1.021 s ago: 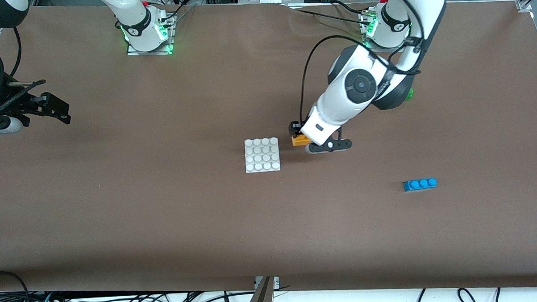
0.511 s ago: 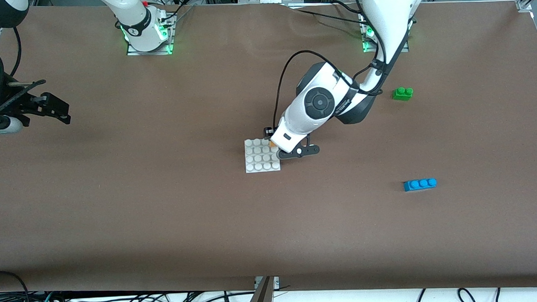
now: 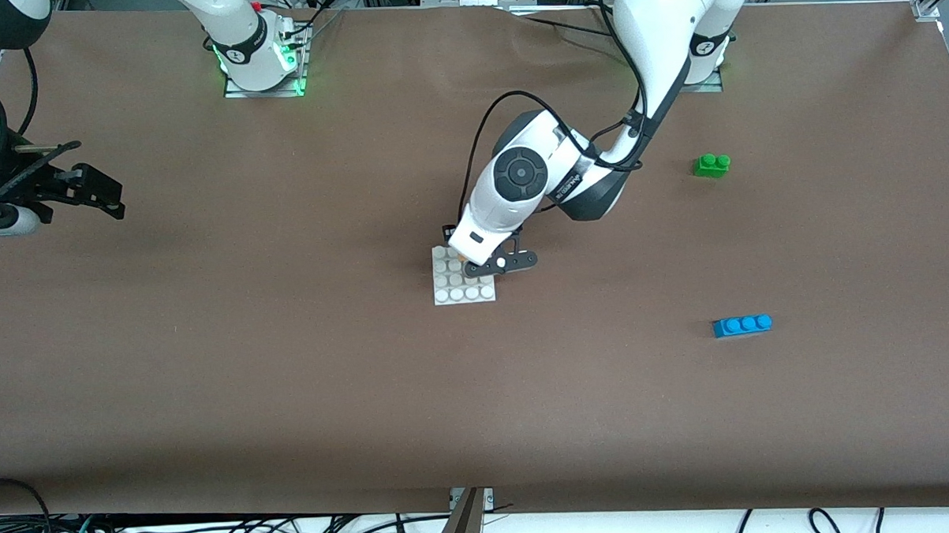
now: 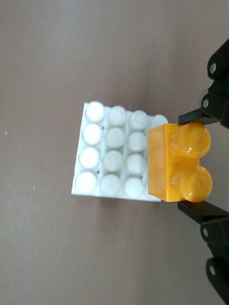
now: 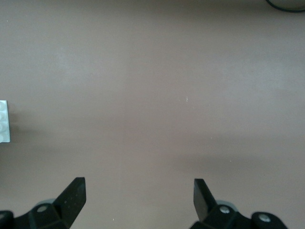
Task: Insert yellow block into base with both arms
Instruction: 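Lower the yellow brick onto the white plate's studs with the left gripper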
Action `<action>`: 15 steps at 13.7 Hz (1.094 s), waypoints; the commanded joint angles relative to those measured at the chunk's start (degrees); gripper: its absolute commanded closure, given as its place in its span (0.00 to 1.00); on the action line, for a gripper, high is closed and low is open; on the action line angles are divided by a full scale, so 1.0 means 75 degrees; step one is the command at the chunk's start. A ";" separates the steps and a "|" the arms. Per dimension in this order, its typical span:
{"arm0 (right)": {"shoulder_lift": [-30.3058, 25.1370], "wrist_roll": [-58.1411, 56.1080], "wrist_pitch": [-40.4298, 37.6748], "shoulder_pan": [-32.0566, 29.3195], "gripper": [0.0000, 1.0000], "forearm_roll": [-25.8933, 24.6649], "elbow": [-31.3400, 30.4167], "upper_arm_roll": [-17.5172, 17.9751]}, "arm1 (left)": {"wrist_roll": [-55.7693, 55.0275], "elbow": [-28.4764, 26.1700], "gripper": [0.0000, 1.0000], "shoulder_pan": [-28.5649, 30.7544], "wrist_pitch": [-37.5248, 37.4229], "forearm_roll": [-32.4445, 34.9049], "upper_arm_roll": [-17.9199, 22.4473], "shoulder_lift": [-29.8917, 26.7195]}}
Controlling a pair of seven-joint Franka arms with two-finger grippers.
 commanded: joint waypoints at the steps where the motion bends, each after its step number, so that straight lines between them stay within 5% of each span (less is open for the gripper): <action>1: 0.0070 -0.0079 -0.0153 -0.0034 0.00 -0.0043 0.0193 0.0037 | -0.0264 0.0819 1.00 -0.0373 -0.0174 0.0375 0.0121 0.0614; 4: 0.0059 -0.0079 -0.0142 -0.0034 0.00 -0.0043 0.0205 0.0037 | -0.0206 0.0902 1.00 -0.0444 -0.0115 0.0961 0.0075 0.0732; 15: 0.0059 -0.0079 -0.0142 -0.0034 0.00 -0.0043 0.0193 0.0037 | 0.0146 0.0925 1.00 -0.0502 0.0072 0.0974 0.0086 0.1095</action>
